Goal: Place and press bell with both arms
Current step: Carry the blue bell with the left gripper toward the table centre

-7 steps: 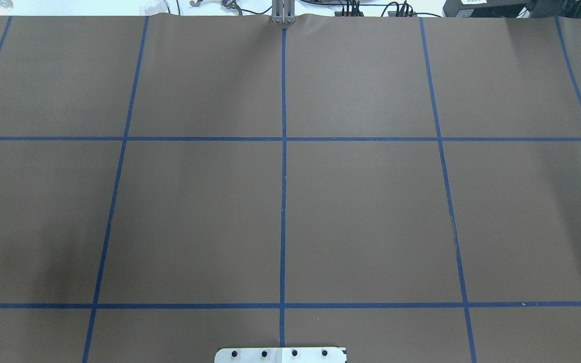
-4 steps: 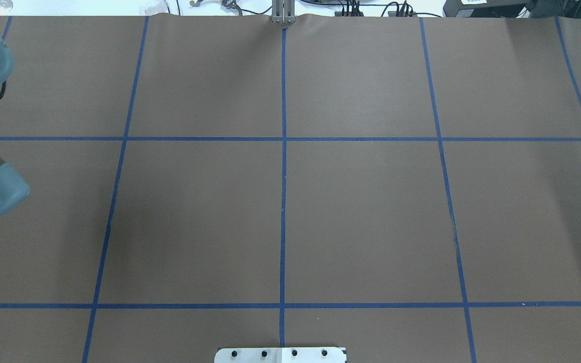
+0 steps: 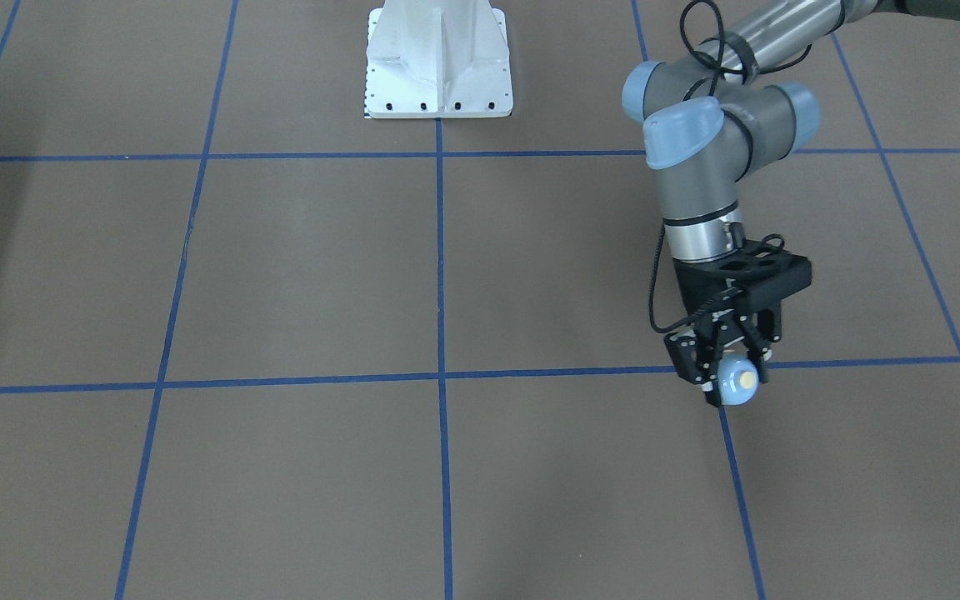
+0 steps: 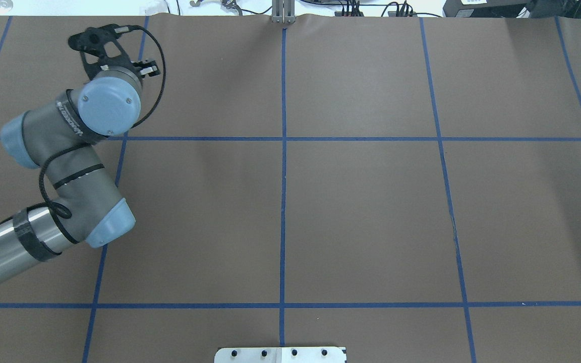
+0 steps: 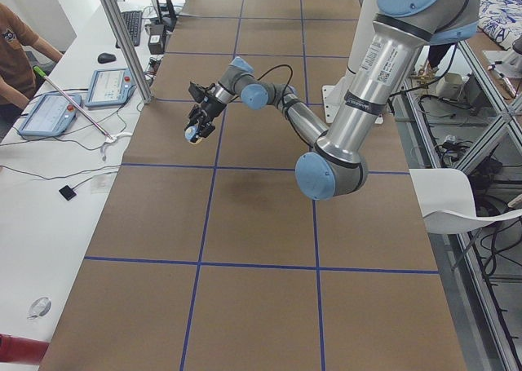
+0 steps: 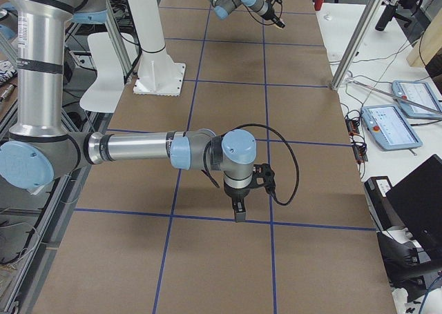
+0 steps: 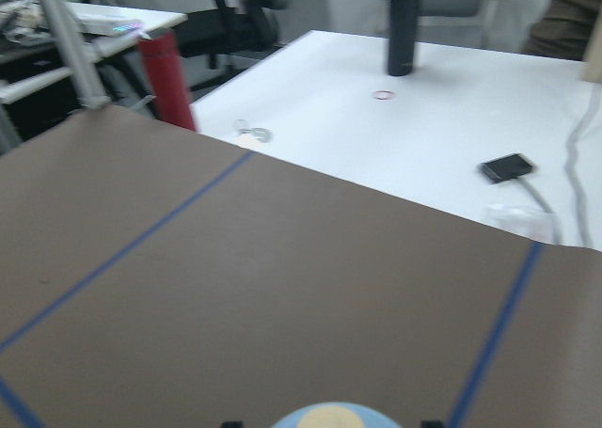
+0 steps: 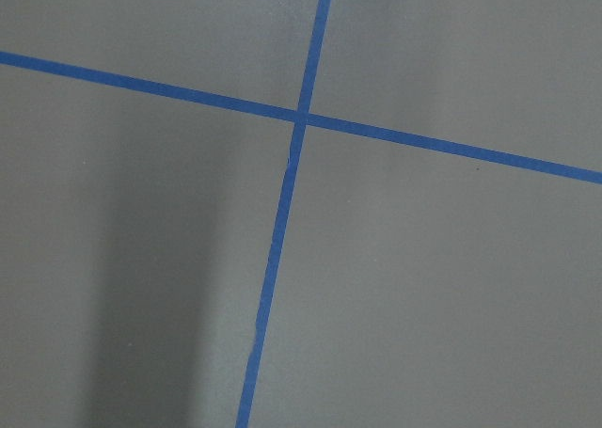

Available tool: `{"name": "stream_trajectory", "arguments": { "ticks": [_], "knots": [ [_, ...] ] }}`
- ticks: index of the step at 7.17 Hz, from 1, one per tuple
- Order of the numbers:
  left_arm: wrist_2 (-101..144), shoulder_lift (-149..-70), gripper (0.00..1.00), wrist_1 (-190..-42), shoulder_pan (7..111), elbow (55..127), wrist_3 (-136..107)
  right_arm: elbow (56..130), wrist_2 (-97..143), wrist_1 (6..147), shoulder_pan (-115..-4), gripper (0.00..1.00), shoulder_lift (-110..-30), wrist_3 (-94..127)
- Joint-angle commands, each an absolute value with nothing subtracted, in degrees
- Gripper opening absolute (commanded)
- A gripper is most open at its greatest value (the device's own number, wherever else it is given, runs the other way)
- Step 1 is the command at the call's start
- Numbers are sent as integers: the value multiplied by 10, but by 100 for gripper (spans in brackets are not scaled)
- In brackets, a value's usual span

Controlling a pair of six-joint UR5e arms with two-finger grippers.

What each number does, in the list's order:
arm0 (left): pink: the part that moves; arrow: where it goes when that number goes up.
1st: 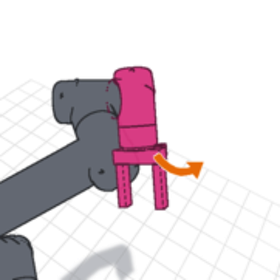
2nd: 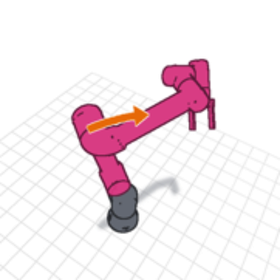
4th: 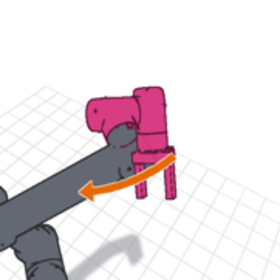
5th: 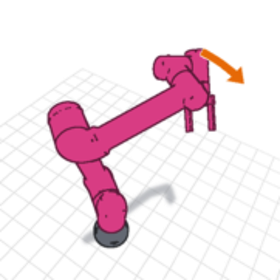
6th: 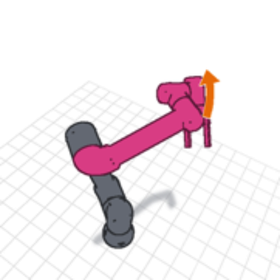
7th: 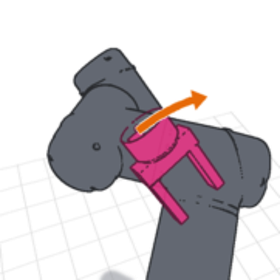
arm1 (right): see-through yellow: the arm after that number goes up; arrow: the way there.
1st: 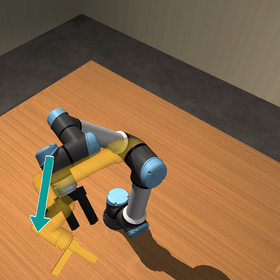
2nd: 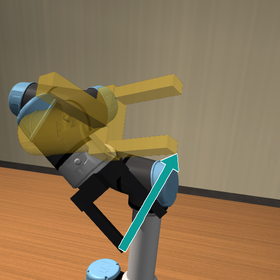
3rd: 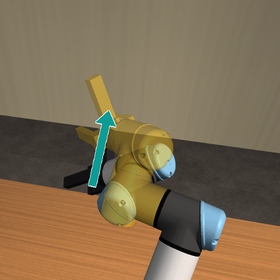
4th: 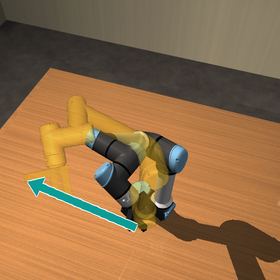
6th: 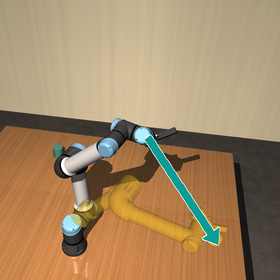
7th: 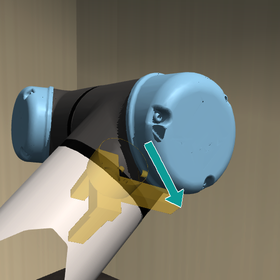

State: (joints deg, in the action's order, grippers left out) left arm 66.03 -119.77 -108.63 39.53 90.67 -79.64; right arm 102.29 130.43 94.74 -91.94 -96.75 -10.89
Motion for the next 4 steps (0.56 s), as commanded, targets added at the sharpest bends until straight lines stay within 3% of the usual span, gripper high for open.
{"name": "stream_trajectory", "arguments": {
  "ticks": [1, 4],
  "knots": [
    [645, -1221, 0, -1236, 354, 860, -712, 1019, 1304, 948, -919, 100, -966, -109],
    [643, -1251, 0, -1319, 287, 857, -681, 1018, 1304, 947, -918, 100, -966, -109]
  ]
}}
